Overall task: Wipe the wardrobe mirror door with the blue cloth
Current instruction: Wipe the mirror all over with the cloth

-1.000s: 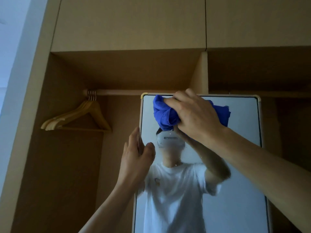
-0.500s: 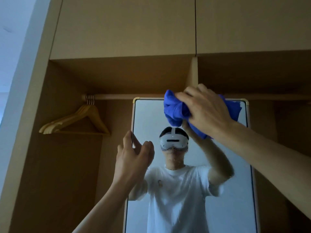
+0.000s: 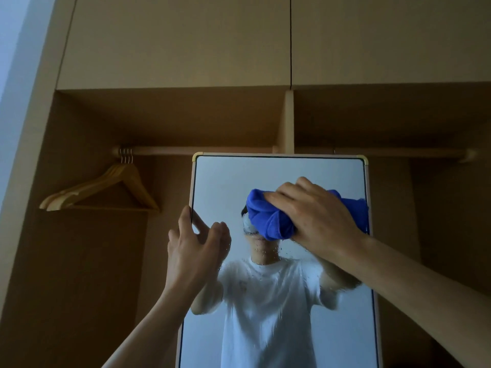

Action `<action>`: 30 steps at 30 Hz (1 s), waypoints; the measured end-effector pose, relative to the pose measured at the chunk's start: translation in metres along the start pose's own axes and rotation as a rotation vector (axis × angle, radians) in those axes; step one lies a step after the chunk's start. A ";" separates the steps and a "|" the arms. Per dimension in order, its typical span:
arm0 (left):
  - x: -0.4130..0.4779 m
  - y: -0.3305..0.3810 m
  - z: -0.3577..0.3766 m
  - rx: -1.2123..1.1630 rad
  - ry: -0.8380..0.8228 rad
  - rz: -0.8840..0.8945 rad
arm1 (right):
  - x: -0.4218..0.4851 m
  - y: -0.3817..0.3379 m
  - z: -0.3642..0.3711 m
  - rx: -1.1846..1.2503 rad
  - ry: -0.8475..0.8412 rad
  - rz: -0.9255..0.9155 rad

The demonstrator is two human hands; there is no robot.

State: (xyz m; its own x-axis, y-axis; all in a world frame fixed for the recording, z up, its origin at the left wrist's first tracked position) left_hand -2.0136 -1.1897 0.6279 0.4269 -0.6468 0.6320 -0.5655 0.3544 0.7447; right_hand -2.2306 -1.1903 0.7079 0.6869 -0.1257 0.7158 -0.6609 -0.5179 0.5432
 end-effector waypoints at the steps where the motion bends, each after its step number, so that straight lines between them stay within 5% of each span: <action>1: 0.000 0.002 -0.001 0.011 -0.003 0.001 | -0.001 0.002 -0.001 -0.004 0.000 -0.004; 10: 0.005 0.011 -0.007 0.054 -0.019 0.007 | 0.020 0.071 -0.046 -0.077 0.116 0.190; 25: -0.010 0.009 0.004 0.050 0.057 0.000 | -0.039 0.046 -0.008 0.035 -0.039 0.027; 30: -0.012 0.011 0.004 0.061 0.064 0.002 | -0.024 0.082 -0.032 0.043 0.071 0.181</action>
State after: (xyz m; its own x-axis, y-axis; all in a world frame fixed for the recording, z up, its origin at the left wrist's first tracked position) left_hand -2.0284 -1.1808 0.6278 0.4686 -0.6008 0.6477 -0.6074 0.3132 0.7300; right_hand -2.3109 -1.2021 0.7493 0.5343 -0.1611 0.8298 -0.7568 -0.5284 0.3847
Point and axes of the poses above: each hand's wrist, its own x-axis towards the middle knuckle, its own z-axis out of the palm, y = z × x, the point moved 7 cm from there along x, towards the middle knuckle, and after that the axes turned 10 degrees about -y, right-handed, at the moved point
